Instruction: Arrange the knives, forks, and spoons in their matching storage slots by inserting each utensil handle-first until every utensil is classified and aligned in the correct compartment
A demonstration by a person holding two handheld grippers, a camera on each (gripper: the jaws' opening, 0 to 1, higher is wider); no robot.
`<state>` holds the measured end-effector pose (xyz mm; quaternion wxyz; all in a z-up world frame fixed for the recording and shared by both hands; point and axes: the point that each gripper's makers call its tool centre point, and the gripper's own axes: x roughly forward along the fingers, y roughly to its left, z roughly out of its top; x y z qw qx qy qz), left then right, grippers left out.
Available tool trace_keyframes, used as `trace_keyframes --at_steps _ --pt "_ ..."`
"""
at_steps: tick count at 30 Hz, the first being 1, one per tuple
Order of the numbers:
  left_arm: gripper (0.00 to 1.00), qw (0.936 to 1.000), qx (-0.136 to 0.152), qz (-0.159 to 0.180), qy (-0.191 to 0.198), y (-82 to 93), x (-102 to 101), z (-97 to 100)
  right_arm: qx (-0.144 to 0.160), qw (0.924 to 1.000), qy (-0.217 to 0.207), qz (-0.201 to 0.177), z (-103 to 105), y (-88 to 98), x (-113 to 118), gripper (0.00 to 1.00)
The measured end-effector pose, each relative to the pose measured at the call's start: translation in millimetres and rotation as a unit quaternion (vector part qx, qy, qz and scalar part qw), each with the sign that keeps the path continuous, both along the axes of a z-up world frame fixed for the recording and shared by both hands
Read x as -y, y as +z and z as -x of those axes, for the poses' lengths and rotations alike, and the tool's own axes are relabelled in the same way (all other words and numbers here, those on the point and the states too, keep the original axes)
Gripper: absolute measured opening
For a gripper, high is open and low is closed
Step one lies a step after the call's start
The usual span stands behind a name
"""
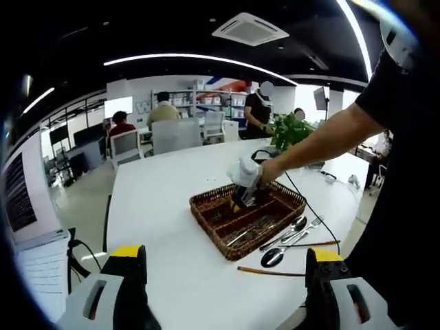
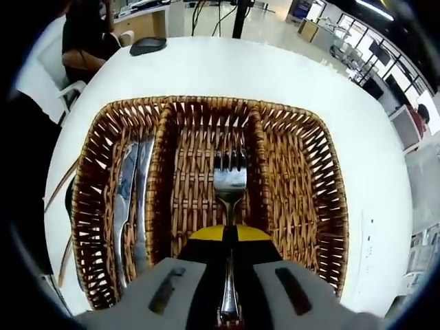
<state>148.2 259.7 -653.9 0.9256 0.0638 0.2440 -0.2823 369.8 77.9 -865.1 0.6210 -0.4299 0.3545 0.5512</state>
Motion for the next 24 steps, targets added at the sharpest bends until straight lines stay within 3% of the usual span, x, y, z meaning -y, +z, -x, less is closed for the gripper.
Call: trace_keyframes --at_steps 6,15,19,24 --pt "1.0 1.0 0.001 -0.001 0.001 0.0 1.2 1.5 -0.012 0.9998 -0.007 -0.014 -0.3 -0.5 -1.2 0.01" --pt "1.0 1.0 0.008 0.001 -0.003 4.7 3.4 1.9 0.011 0.9996 0.005 -0.025 3.7 11.9 -2.7 0.14" --pt "1.0 0.9999 0.012 0.001 -0.012 7.6 9.9 1.1 0.021 0.9983 -0.006 -0.054 3.2 38.4 -3.6 0.18" --pt "1.0 0.9994 0.021 -0.003 -0.028 11.8 19.3 -3.3 0.035 0.9913 -0.047 -0.118 -0.2 86.3 -5.3 0.39"
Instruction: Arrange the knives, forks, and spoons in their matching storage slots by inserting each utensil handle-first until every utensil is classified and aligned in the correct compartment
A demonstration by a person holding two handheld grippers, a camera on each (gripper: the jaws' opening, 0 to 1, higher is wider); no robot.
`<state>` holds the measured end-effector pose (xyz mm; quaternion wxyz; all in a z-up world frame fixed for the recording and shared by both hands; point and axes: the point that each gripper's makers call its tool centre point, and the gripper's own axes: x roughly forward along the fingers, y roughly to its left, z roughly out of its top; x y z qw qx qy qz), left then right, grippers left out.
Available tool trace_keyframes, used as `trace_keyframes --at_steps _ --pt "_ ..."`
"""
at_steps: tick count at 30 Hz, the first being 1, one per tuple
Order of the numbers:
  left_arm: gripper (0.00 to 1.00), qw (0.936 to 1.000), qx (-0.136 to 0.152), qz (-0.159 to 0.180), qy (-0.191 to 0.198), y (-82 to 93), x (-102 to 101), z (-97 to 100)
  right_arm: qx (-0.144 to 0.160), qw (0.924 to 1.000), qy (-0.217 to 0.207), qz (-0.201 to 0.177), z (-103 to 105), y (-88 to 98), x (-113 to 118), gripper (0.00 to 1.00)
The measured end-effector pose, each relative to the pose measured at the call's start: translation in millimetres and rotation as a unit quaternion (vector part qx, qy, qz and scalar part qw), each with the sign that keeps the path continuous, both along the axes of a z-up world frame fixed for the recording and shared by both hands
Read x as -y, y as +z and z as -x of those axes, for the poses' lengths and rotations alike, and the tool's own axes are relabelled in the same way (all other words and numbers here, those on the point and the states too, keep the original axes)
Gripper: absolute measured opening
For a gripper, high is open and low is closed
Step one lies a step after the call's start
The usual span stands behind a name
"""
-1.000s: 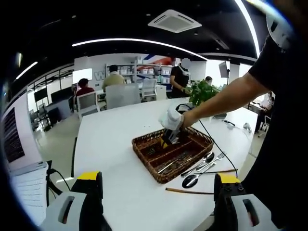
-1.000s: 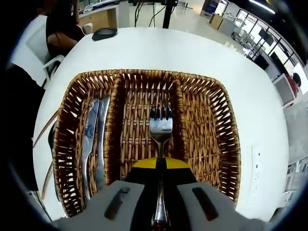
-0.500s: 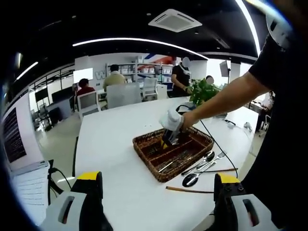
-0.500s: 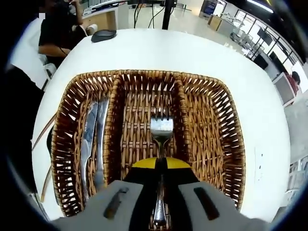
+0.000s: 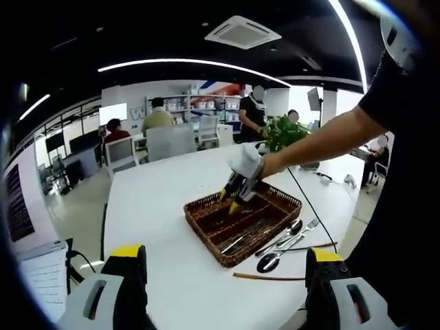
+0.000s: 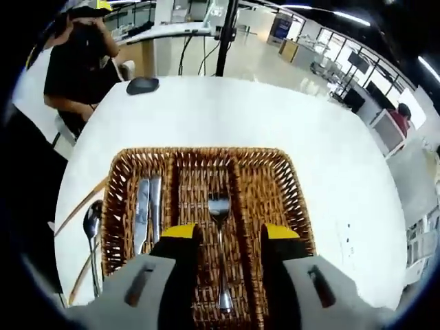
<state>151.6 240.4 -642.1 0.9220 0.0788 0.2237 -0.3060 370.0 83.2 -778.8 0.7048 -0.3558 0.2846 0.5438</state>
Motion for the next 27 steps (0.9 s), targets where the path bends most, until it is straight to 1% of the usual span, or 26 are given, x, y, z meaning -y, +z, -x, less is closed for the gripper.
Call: trace_keyframes --at_steps 2,4,5,6,7,11,13,16,18,20,21,23,24,27 --pt "1.0 0.9999 0.003 -0.009 -0.014 1.1 1.7 -3.2 0.008 0.9999 -0.003 -0.008 2.1 12.9 2.5 0.43" --pt "1.0 0.9996 0.008 -0.013 -0.024 3.5 7.2 -5.4 0.012 0.9996 -0.01 -0.023 5.1 26.2 4.5 0.5" --pt "1.0 0.9995 0.011 -0.01 -0.028 5.7 10.6 -7.2 0.015 0.9993 -0.015 -0.031 7.6 35.6 7.4 0.53" --pt "1.0 0.9994 0.014 -0.007 -0.032 7.9 12.9 -8.7 0.017 0.999 -0.02 -0.037 9.5 41.0 8.8 0.57" --pt "1.0 0.9992 0.019 -0.004 -0.035 10.7 16.9 -10.8 0.026 0.9982 -0.027 -0.046 11.2 51.0 12.3 0.6" --pt "1.0 0.9986 0.027 -0.003 -0.046 13.7 23.5 -16.6 0.038 0.9953 -0.054 -0.071 20.3 76.1 26.5 0.72" --pt "1.0 0.998 0.031 -0.006 -0.055 15.1 28.2 -18.0 0.043 0.9941 -0.063 -0.077 24.8 85.1 33.5 0.79" --pt "1.0 0.9972 0.038 -0.006 -0.064 19.4 34.7 -18.7 0.054 0.9909 -0.082 -0.091 30.8 100.7 45.8 0.89" --pt "1.0 0.9969 0.044 -0.005 -0.065 23.0 37.8 -19.3 0.061 0.9867 -0.106 -0.107 34.6 112.5 54.8 0.94" --pt "1.0 0.9967 0.048 0.0 -0.065 25.8 40.2 -19.6 0.072 0.9809 -0.127 -0.128 38.2 125.3 62.8 1.0" --pt "1.0 0.9964 0.05 0.005 -0.068 27.7 42.6 -19.0 0.07 0.9813 -0.126 -0.127 44.9 129.8 68.5 0.99" --pt "1.0 0.9954 0.058 0.024 -0.072 33.7 47.6 -18.1 0.075 0.9782 -0.135 -0.139 51.3 138.3 74.8 0.99" --pt "1.0 0.9955 0.056 0.033 -0.069 35.3 48.5 -18.5 0.078 0.976 -0.143 -0.144 56.2 142.8 79.6 0.99" --pt "1.0 0.9964 0.049 0.029 -0.063 32.7 50.4 -21.3 0.087 0.971 -0.158 -0.157 67.0 151.9 91.8 0.99"
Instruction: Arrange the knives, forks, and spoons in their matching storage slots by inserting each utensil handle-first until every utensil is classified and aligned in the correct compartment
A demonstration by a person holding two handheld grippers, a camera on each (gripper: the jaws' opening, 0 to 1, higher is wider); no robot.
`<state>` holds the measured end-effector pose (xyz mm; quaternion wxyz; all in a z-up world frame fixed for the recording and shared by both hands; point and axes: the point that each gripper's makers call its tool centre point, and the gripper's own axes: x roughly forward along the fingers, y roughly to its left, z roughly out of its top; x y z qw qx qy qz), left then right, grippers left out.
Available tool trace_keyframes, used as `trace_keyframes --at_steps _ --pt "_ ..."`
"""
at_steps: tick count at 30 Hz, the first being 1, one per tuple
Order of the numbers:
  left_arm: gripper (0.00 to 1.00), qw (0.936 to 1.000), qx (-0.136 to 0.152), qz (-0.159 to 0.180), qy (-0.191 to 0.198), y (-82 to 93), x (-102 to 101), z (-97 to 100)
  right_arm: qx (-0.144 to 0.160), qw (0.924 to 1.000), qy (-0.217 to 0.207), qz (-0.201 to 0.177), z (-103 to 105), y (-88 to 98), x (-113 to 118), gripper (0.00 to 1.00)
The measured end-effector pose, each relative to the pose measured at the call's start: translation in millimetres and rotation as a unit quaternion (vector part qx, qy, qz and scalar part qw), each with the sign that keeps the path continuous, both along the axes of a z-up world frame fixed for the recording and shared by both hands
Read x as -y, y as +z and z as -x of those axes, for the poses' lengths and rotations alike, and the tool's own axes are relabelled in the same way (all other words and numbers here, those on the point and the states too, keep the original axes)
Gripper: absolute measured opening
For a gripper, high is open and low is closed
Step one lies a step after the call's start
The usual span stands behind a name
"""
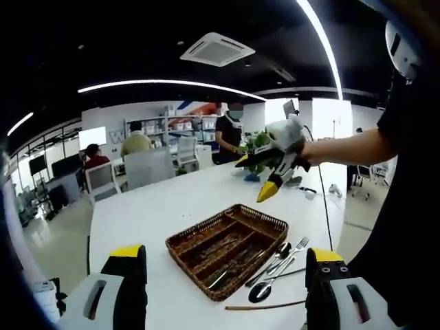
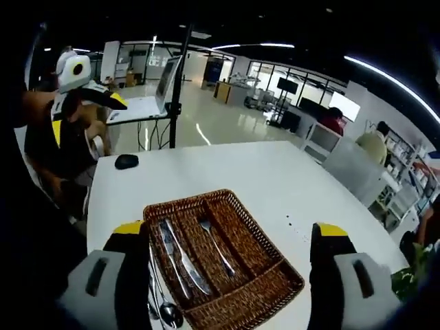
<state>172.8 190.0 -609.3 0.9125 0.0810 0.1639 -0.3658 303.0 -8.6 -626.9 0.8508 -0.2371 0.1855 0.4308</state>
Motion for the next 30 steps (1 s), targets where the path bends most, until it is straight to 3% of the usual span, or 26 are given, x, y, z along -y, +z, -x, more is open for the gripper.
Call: trace_keyframes --at_steps 4,5,12,16,19,25,30 --pt "1.0 1.0 -0.001 0.007 0.0 -3.7 3.0 -2.8 -0.004 0.9997 -0.017 -0.019 17.1 6.0 15.8 0.99" --pt "1.0 0.9997 -0.003 0.022 0.003 -3.2 3.5 -3.9 -0.008 0.9992 -0.022 -0.033 26.7 9.0 21.9 0.99" --pt "1.0 0.9988 -0.005 0.044 0.02 -6.4 -1.5 -6.9 0.003 0.9967 -0.056 -0.059 51.5 19.7 47.7 0.99" --pt "1.0 0.9992 -0.006 0.035 0.021 -10.7 -1.4 -5.8 0.015 0.9944 -0.079 -0.067 61.0 18.9 62.1 0.99" --pt "1.0 0.9998 -0.001 0.007 0.017 -15.4 -0.9 -5.4 0.001 0.9898 -0.112 -0.088 71.8 15.3 72.7 0.99" --pt "1.0 0.9999 0.001 0.008 0.013 -12.5 3.9 -8.5 -0.001 0.9794 -0.166 -0.114 98.3 11.6 100.4 0.99" --pt "1.0 0.9999 -0.001 0.008 0.012 -14.5 3.1 -9.6 0.001 0.9806 -0.17 -0.097 109.1 8.8 117.6 0.99"
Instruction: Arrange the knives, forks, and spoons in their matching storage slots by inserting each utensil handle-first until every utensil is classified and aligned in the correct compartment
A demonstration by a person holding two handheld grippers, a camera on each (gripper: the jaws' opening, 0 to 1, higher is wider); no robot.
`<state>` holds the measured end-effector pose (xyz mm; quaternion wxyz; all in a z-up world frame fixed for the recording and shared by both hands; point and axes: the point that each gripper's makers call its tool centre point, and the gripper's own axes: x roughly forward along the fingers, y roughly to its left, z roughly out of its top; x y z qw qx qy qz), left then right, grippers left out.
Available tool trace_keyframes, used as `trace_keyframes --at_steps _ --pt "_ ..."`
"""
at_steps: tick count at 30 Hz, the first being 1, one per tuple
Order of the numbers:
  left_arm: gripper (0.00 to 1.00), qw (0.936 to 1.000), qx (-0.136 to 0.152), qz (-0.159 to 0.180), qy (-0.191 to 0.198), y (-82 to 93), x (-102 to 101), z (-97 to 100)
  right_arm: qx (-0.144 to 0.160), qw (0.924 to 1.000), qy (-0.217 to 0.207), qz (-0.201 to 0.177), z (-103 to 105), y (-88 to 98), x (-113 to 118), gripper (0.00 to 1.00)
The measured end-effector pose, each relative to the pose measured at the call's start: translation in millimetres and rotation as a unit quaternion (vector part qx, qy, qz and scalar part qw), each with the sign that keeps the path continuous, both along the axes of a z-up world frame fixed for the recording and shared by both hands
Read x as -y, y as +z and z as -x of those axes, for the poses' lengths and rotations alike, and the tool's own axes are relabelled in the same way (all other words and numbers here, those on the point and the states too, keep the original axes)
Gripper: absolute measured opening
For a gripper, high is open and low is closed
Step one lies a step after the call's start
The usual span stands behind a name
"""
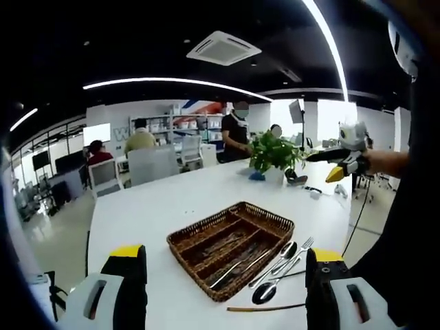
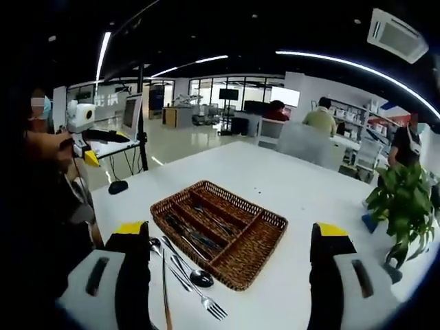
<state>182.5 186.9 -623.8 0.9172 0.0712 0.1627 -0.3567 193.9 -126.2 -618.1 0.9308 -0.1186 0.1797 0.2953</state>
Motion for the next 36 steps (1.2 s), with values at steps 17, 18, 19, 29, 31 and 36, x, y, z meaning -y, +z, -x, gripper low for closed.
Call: trace_keyframes --at_steps 17,18,19,29,31,36 --pt "1.0 0.9999 0.003 -0.01 -0.003 -8.3 3.1 6.2 0.01 0.9999 -0.009 0.003 4.6 -13.6 10.5 0.99" --pt "1.0 0.9999 0.002 -0.011 -0.003 -10.8 3.6 8.3 0.009 0.9999 -0.004 -0.007 7.2 -14.3 7.4 0.99" --pt "1.0 0.9999 0.001 -0.012 -0.003 -12.4 3.9 9.6 0.007 0.9999 0.0 -0.011 9.2 -15.9 5.5 0.99" --pt "1.0 1.0 0.0 -0.008 0.003 -10.6 -0.7 10.1 0.001 0.9996 0.026 0.004 29.8 -62.9 -1.1 0.98" --pt "1.0 1.0 0.0 -0.008 0.005 -10.0 -2.1 9.3 0.017 0.999 0.038 0.013 36.0 -72.7 -3.5 0.94" --pt "1.0 0.9999 0.001 -0.006 0.01 -9.0 -3.6 8.6 0.0 0.9988 0.047 0.015 46.6 -99.8 -5.1 0.91"
